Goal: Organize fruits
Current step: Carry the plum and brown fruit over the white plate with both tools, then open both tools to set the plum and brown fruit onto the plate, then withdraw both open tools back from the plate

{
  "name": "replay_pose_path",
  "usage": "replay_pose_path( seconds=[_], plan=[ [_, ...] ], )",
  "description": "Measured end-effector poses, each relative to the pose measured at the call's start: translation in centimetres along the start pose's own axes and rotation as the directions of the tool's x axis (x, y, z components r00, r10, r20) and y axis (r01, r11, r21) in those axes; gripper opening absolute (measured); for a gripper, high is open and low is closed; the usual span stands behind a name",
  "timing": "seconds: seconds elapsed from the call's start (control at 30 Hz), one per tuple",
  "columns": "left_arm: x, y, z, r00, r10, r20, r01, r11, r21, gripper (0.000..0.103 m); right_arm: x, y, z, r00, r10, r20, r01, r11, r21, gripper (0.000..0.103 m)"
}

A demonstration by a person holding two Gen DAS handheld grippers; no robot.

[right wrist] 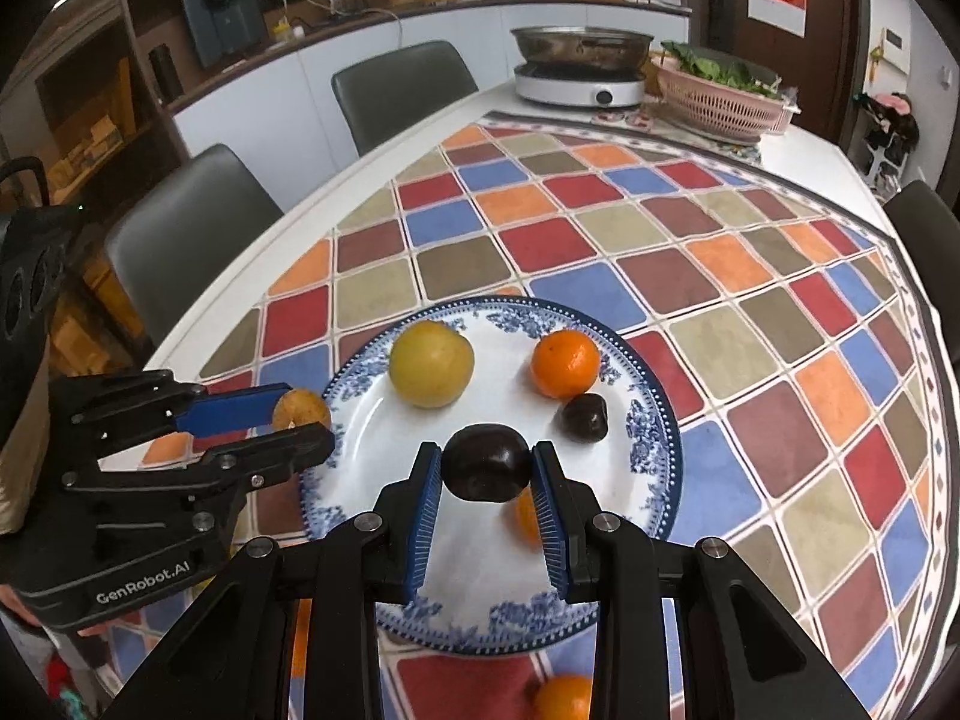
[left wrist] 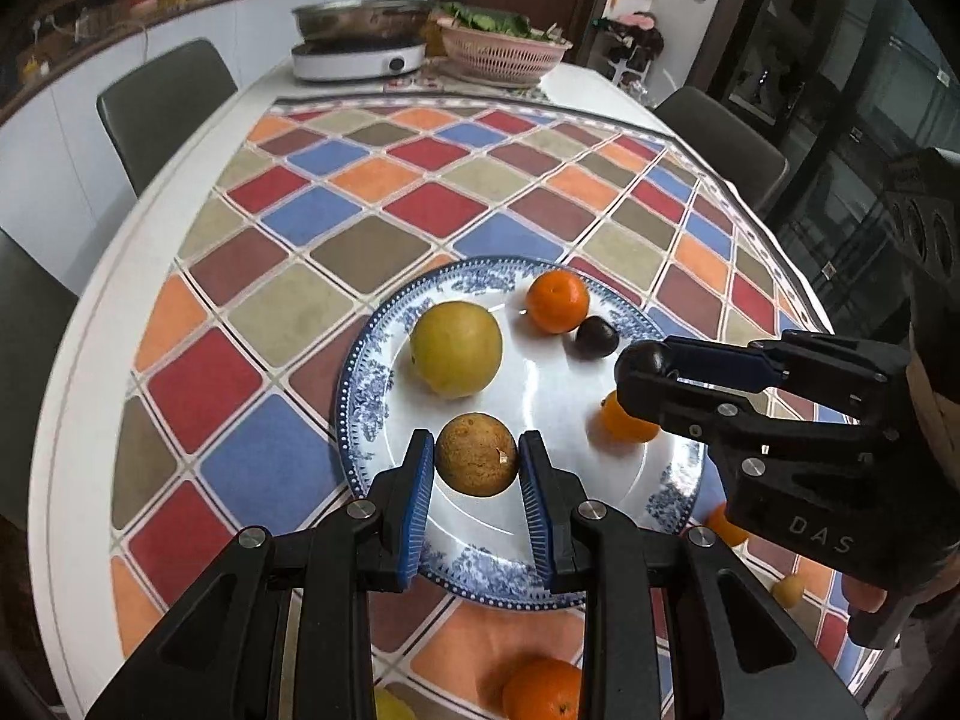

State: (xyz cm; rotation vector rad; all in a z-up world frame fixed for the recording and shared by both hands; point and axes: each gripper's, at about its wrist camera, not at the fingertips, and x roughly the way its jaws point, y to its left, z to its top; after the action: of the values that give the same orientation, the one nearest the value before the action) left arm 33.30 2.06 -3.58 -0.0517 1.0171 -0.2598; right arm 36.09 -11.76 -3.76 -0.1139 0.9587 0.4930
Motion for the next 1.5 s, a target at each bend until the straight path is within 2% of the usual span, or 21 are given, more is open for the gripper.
replay_pose_path(
  seconds=[0.3, 0.6, 0.73, 0.83, 1.0, 1.17, 1.5],
  plan=[
    [2.5, 0.6, 1.0, 0.999, 0.005, -0.052, -0.005, 1.000, -0.006, 0.029, 3.4, -1.2, 0.9, 0.998, 0.002, -0.070, -0.001, 1.000, 0.022, 0.032],
    [4.1, 1.1, 1.6, 0.996, 0.011, -0.094, -0.012, 1.000, -0.013, 0.029, 5.2, -1.5, 1.0, 0.995, 0.001, -0.096, 0.002, 1.000, 0.026, 0.032],
    [3.9, 1.2, 1.8, 0.996, 0.014, -0.083, -0.015, 1.000, -0.012, 0.036, 5.3, -1.6, 1.0, 0.995, 0.002, -0.104, 0.001, 0.999, 0.032, 0.032],
    [3.4, 1.2, 1.7, 0.997, 0.033, -0.070, -0.033, 0.999, -0.001, 0.036, 4.8, -1.8, 0.9, 0.996, -0.006, -0.089, 0.010, 0.999, 0.042, 0.042],
    [1.7, 1.1, 1.3, 0.998, 0.044, -0.034, -0.045, 0.999, -0.005, 0.036, 3.1, -1.7, 0.7, 0.998, -0.029, -0.061, 0.031, 0.999, 0.032, 0.042],
    [-1.1, 0.0, 0.7, 0.998, 0.054, 0.034, -0.054, 0.998, 0.013, 0.038, 0.5, -1.4, 0.3, 0.999, -0.045, -0.016, 0.046, 0.999, 0.029, 0.042],
    [-6.9, -2.7, -0.9, 0.986, 0.058, 0.158, -0.067, 0.996, 0.055, 0.039, -4.8, 0.1, -1.4, 0.998, -0.039, 0.055, 0.038, 0.999, 0.023, 0.042]
  ],
)
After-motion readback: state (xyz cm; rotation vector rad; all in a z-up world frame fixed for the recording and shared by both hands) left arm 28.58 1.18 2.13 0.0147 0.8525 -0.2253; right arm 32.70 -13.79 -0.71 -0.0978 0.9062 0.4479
